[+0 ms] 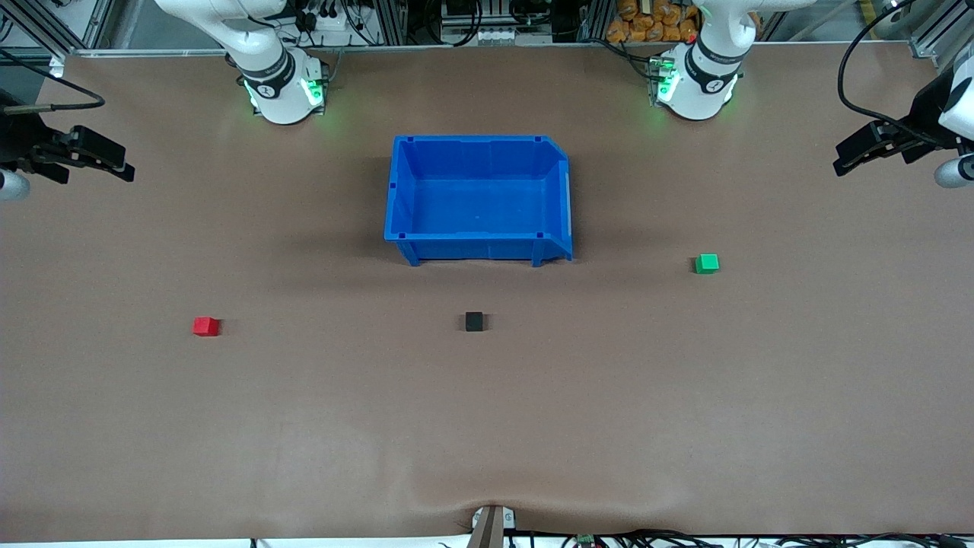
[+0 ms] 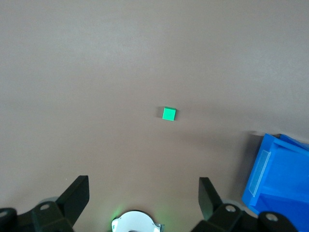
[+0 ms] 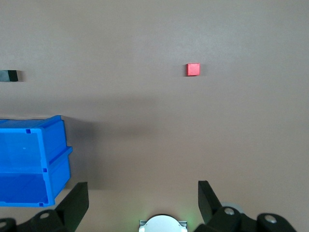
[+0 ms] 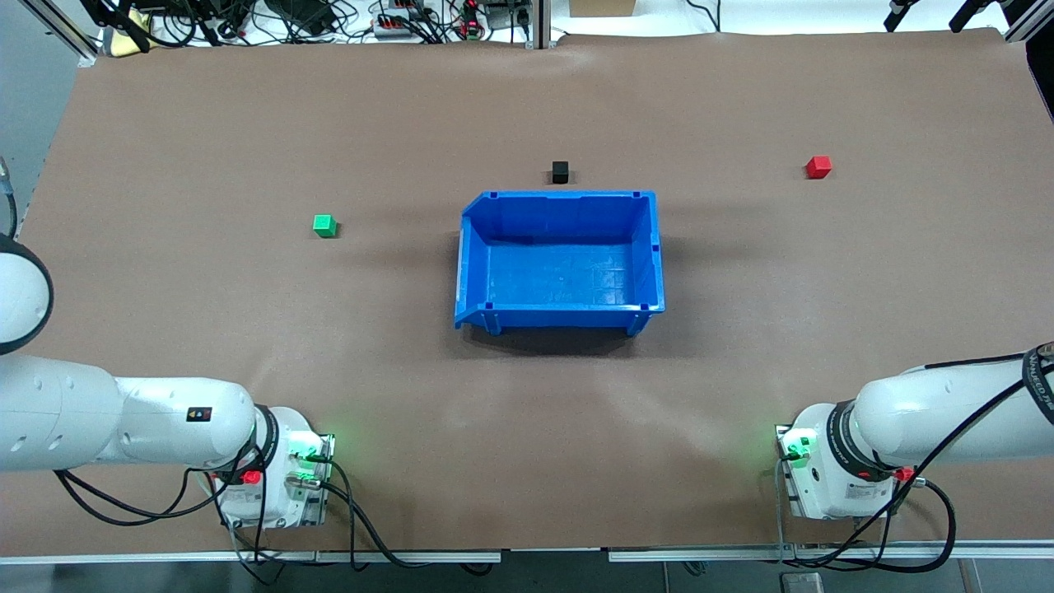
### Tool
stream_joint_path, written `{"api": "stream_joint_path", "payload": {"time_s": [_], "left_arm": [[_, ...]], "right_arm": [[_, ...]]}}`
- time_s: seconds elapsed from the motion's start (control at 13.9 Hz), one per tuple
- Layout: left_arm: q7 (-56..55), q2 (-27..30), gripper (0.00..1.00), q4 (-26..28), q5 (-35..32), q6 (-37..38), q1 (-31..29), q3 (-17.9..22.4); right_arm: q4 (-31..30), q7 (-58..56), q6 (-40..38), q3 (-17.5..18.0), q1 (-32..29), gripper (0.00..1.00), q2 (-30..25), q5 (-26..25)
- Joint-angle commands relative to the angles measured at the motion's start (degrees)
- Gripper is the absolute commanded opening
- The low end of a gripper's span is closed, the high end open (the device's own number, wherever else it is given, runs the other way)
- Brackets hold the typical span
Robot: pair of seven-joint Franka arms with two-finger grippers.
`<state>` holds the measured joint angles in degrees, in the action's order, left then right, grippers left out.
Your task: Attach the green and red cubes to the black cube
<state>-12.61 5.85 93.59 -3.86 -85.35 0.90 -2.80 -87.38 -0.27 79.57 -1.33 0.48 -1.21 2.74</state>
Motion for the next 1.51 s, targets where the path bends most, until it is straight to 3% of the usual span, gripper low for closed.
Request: {"api": "stream_joint_path", "payload": {"time_s": [0.0,0.58,1.44], "left_arm": [[-0.40,0.30,1.00,-0.25,0.70,0.71,-0.37,-0.45],[0.13,0.21,1.00,-0.25,0.79,0.80,-0.63,-0.28],[-0.05,-0.40,1.00,-0.42,0.44,0.80,-0.02,-0.72]], "right_arm": [[0.81,0.27,-0.64,0.62,-0.31,1.00,0.07,-0.98],[1.16,0.27,-0.38,0.54,-0.22,1.00,0.42,-0.98],[2.13,0.36,5.33,0.71,3.12,1.00,7.36,-0.19]]}}
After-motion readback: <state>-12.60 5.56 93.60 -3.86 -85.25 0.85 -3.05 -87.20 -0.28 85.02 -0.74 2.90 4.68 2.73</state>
